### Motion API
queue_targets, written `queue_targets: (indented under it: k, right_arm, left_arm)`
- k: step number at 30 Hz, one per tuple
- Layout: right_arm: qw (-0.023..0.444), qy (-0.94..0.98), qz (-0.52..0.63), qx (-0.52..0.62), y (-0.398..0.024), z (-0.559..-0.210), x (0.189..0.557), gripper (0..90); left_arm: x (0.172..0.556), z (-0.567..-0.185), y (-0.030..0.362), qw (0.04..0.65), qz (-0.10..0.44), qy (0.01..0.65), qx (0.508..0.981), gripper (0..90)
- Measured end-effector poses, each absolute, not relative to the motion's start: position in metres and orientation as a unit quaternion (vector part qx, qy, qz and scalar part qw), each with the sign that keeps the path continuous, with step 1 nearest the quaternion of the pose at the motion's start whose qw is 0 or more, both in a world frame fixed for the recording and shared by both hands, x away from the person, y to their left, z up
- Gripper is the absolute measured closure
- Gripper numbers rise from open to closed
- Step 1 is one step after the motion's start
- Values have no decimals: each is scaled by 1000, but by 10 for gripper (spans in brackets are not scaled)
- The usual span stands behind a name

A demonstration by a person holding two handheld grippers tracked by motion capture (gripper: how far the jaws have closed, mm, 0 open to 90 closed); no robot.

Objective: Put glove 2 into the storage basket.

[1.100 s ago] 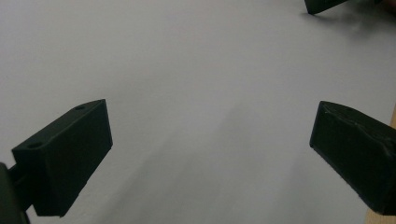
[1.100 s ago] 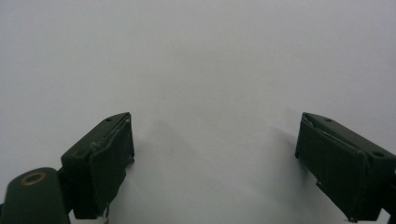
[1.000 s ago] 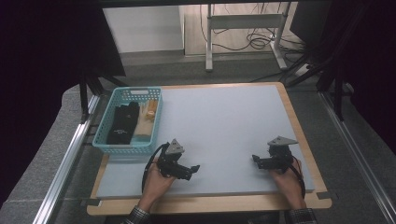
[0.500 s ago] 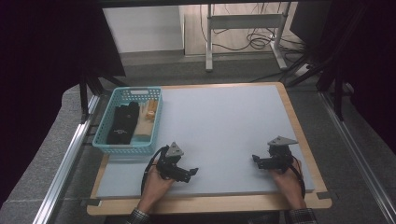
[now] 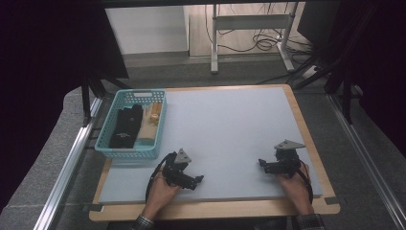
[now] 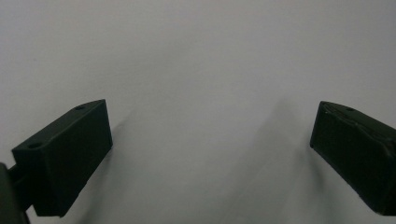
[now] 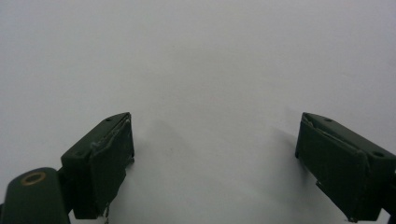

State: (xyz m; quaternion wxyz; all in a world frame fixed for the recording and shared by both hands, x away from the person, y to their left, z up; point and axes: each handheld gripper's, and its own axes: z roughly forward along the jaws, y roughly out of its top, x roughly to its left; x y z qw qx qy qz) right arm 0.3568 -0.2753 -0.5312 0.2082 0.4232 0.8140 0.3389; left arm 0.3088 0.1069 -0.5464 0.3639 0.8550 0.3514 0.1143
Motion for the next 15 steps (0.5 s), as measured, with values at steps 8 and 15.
queue_targets:
  k: [8,15]
  right_arm:
    - [208,814,339,423,-275,-531,357,111]
    - [208,814,339,423,-275,-531,357,111]
  left_arm:
    - [308,-547,104,351,124,349,860,0]
    - [308,-547,103,348,125,350,861,0]
